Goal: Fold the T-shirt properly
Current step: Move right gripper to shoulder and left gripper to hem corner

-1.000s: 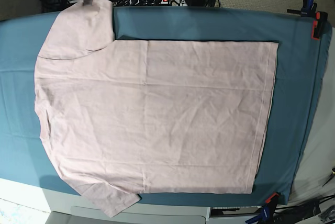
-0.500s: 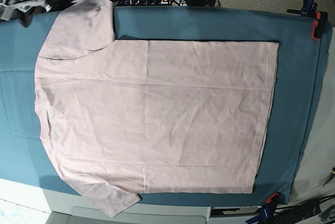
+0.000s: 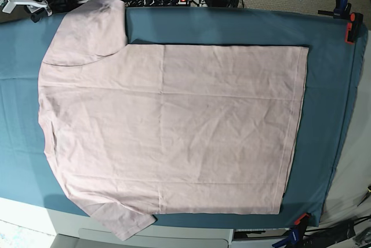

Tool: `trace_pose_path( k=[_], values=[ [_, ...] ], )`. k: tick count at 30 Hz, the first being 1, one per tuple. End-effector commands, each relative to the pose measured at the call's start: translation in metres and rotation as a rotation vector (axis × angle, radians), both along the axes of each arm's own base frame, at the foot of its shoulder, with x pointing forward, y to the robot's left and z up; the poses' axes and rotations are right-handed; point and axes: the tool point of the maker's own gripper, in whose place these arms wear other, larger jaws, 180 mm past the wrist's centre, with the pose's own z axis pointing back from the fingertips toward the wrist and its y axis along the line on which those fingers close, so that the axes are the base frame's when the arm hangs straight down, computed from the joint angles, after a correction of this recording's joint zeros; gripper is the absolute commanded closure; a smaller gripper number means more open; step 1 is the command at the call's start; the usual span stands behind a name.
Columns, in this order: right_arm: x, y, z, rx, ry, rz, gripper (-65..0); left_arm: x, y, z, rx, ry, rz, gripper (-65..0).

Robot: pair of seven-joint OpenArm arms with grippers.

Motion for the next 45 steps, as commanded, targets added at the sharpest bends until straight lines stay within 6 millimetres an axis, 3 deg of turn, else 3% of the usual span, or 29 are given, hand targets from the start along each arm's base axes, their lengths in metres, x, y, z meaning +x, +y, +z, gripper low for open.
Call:
trace_pose_path(
  k=[1,5,10,16,19,23,26,29,43,45],
  values=[
    [0.007,-0.007,0.012,-0.041,-0.014,0.020,-25.0,0.000,-0.003,0.006,-0.013,-0.017,-0.011,-18.1],
    [0.021,-0.005,0.012,-0.018,0.014,0.079,-24.9,0.010,0.006,0.001,0.035,-0.032,0.031,-18.5],
    [0.047,0.026,0.014,0.089,0.031,0.323,-24.9,0.019,0.007,0.000,0.048,-0.052,0.034,-18.5],
    [0.053,0.053,0.018,0.176,0.059,0.521,-24.9,0.023,0.008,0.000,0.055,-0.067,0.032,-18.5],
    [0.053,0.056,0.014,0.214,0.033,0.532,-24.9,0.023,0.008,0.000,0.056,-0.067,0.031,-18.5],
    [0.051,0.042,-0.016,0.332,0.020,0.444,-24.9,0.025,0.009,0.000,0.059,-0.071,0.029,-18.5],
    [0.052,0.043,-0.034,0.454,-0.025,0.401,-24.9,0.028,0.009,0.000,0.060,-0.082,0.030,-18.5],
    [0.054,0.055,-0.033,0.515,-0.064,0.452,-24.9,0.028,0.010,-0.001,0.068,-0.082,0.027,-18.5],
    [0.042,0.053,-0.045,0.485,-0.023,0.413,-24.6,0.039,0.021,-0.004,0.156,-0.162,0.018,-18.5],
    [0.041,0.054,-0.046,0.489,-0.017,0.416,-15.6,0.048,0.029,-0.006,0.184,-0.167,0.080,-18.5]
  ],
)
